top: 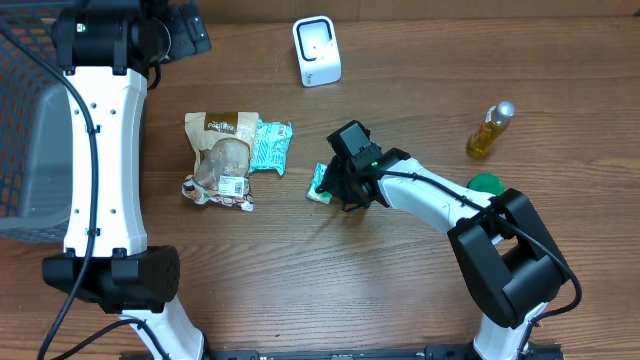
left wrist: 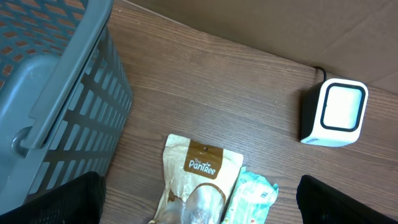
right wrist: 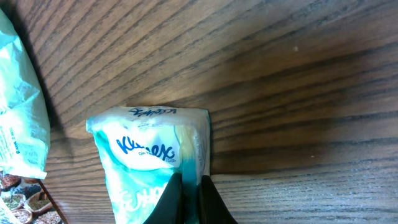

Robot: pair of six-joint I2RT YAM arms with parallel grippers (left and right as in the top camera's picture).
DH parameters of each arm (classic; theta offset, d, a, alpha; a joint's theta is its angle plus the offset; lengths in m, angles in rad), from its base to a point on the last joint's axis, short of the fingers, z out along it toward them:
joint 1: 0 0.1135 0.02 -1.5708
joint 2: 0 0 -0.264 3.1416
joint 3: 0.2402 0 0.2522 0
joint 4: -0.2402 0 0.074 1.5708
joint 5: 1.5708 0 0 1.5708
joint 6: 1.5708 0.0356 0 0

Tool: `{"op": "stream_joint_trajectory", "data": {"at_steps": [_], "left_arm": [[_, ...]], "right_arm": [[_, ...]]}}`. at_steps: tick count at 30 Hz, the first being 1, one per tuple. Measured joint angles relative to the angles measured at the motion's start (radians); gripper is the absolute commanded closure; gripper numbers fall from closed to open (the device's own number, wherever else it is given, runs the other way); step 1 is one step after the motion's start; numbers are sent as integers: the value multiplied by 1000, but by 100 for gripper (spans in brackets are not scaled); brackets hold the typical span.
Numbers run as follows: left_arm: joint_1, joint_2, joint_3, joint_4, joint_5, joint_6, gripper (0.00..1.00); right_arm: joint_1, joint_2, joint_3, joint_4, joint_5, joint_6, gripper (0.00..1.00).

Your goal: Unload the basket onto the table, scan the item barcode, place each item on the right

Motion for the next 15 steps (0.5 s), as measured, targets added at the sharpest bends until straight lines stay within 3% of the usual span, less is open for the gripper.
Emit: {"op": "stream_joint_trajectory", "data": {"at_steps": [6,9,15], "left_arm": [[0,0,0,0,0,0,0],[0,0,0,0,0,0,0],[0,0,0,0,0,0,0]], "right_arm": [[-1,0,0,-4,1,11,96],[-3,-2,-3,-2,1,16,87],[-8,-21,-76,116,-6,85,90]]}}
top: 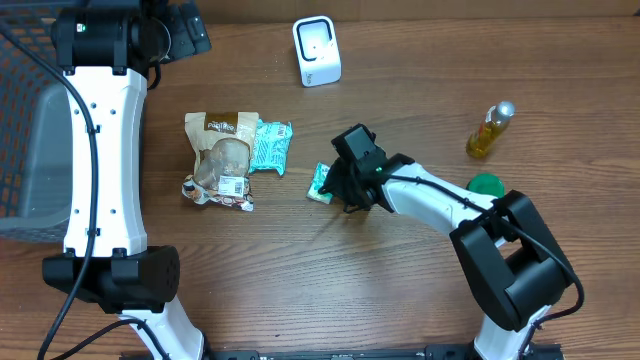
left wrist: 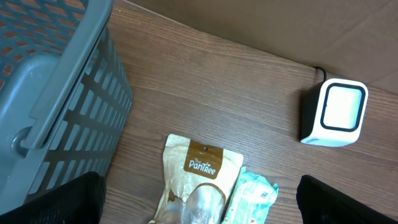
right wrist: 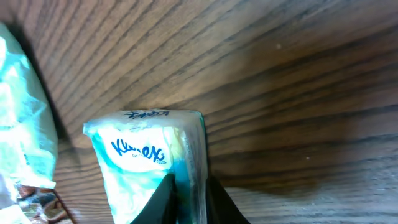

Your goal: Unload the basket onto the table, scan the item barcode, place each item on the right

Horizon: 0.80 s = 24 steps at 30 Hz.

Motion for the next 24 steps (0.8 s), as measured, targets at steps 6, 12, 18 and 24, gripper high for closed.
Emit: {"op": "stream_joint_trajectory", "data": {"at_steps": [6,12,18,24], "left_arm": [[0,0,0,0,0,0,0],[0,0,0,0,0,0,0],[0,0,0,0,0,0,0],[0,0,0,0,0,0,0]], "right_arm": [[0,-8,-24,41,-5,53,96],[-8,-9,-24,27,-29,53,97],[-84,-8,-37,38,-214,-97,96],[-158,8,-64,112,-458,-320,96]]}}
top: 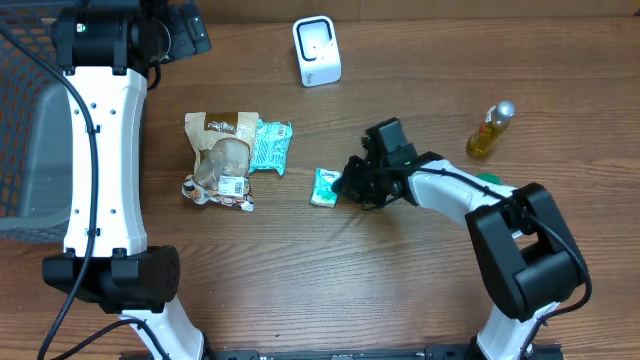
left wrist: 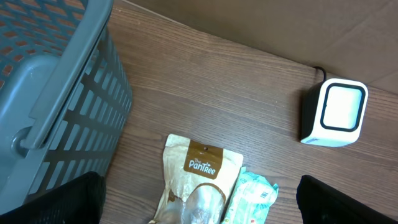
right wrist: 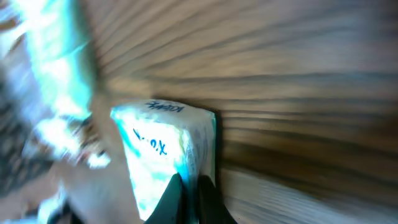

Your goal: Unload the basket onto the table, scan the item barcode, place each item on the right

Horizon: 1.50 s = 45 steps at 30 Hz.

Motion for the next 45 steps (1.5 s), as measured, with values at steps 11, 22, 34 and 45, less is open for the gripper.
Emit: {"op": "stream_joint_trajectory", "data": {"at_steps": [11,22,34,45], "left_arm": [[0,0,0,0,0,0,1],[0,0,0,0,0,0,0],[0,0,0,0,0,0,0],[0,0,0,0,0,0,0]], "right_arm": [[-7,4,-2,215,-502,-234,96],[-60,-77,-2,229,-783,-289,96],[-97,-278,-2,135,-966,-364,96],[-97,-400,-2,59,-982,-383,96]]}}
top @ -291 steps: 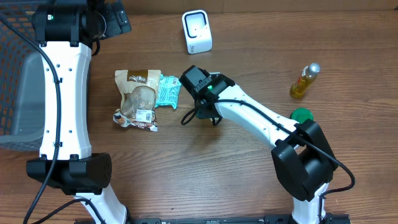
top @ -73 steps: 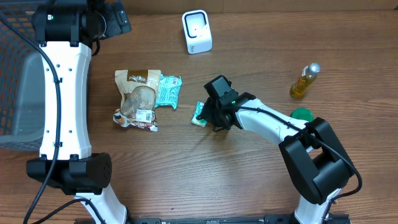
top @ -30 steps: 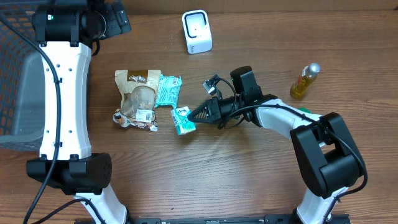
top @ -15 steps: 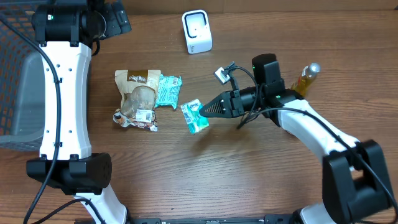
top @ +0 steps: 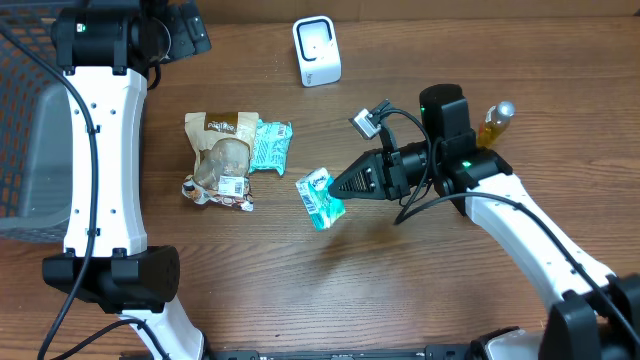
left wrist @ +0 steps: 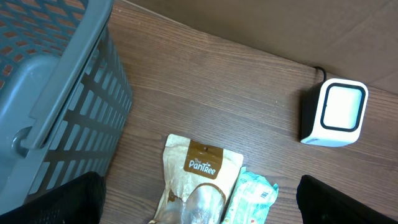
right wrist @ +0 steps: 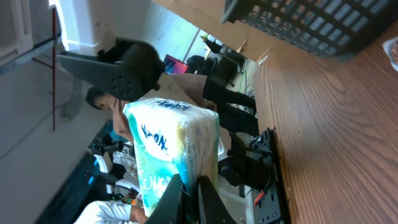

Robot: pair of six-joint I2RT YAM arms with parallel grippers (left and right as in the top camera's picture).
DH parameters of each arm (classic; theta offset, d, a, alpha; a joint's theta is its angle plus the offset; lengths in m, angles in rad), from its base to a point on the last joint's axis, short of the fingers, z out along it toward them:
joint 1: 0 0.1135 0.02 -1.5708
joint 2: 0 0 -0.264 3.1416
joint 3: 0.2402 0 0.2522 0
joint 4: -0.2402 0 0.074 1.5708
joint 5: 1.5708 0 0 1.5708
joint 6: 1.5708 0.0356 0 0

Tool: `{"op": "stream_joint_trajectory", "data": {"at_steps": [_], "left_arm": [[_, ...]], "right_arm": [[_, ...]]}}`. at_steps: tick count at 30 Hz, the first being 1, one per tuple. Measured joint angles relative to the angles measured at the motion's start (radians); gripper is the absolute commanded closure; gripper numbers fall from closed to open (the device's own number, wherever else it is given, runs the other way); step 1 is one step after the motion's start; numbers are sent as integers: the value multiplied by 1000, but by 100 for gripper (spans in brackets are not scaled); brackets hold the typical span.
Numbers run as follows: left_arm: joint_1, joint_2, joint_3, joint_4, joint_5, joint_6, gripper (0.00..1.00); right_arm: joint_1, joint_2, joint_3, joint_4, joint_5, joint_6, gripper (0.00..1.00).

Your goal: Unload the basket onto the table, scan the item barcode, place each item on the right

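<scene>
My right gripper (top: 340, 188) is shut on a small teal-and-white Kleenex tissue pack (top: 319, 198), which hangs in the air above the middle of the table. The right wrist view shows the tissue pack (right wrist: 171, 143) pinched at one edge between the fingertips (right wrist: 188, 194). The white barcode scanner (top: 317, 50) stands at the back of the table, far from the pack; the scanner (left wrist: 334, 114) also shows in the left wrist view. My left gripper (left wrist: 199, 205) is high at the back left, its fingers wide apart and holding nothing.
A brown PanTree snack pouch (top: 220, 158) and a teal wipes packet (top: 268, 146) lie left of centre. A grey laundry basket (top: 25, 150) fills the left edge. A yellow oil bottle (top: 488, 130) stands at the right.
My right gripper, still shut on the tissue pack, has lifted it off the table. The arm has drawn back to the right and tilted level. The left arm is unchanged.
At first my right gripper was shut on the edge of the tissue pack lying on the table at centre. It stayed pinched there through the following moments while the wrist shifted rightward. Now the pack hangs in the air in that gripper.
</scene>
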Motion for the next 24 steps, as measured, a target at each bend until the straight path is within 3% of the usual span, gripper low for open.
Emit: {"op": "stream_joint_trajectory", "data": {"at_steps": [10,24], "left_arm": [[0,0,0,0,0,0,0],[0,0,0,0,0,0,1]], "right_arm": [[0,-114,0,-43,0,0,96],[0,-122,0,-53,0,0,96]]}}
